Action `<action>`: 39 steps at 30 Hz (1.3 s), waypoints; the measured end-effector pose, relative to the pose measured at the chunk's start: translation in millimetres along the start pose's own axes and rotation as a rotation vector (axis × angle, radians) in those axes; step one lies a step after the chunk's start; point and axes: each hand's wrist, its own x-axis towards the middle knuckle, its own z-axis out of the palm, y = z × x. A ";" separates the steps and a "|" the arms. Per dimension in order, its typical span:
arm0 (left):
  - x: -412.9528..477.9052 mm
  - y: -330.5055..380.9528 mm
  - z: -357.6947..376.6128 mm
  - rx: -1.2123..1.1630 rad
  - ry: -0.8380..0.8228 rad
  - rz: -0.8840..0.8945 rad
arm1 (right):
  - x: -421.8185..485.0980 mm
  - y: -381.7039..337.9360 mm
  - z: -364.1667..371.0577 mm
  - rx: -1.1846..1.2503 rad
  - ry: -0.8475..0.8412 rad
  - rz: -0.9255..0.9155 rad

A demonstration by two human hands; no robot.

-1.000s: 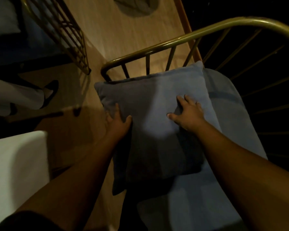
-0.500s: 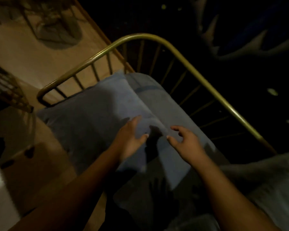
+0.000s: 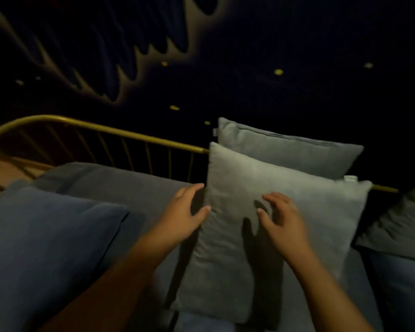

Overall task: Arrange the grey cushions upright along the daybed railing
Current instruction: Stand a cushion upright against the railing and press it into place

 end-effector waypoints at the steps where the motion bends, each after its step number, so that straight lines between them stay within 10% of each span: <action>1: 5.5 4.0 14.6 -0.020 -0.028 -0.009 | -6.7 20.0 -8.9 -0.036 0.028 0.067; 10: 36.6 10.5 92.8 -0.219 0.037 -0.207 | -44.7 141.0 -41.9 0.125 0.132 0.502; 18: 43.4 0.9 97.8 -0.323 0.022 -0.181 | -30.5 168.3 -60.7 0.543 0.105 0.474; 39: 6.3 -97.6 -174.9 0.011 0.328 -0.160 | 7.9 -58.0 106.2 0.490 -0.061 0.141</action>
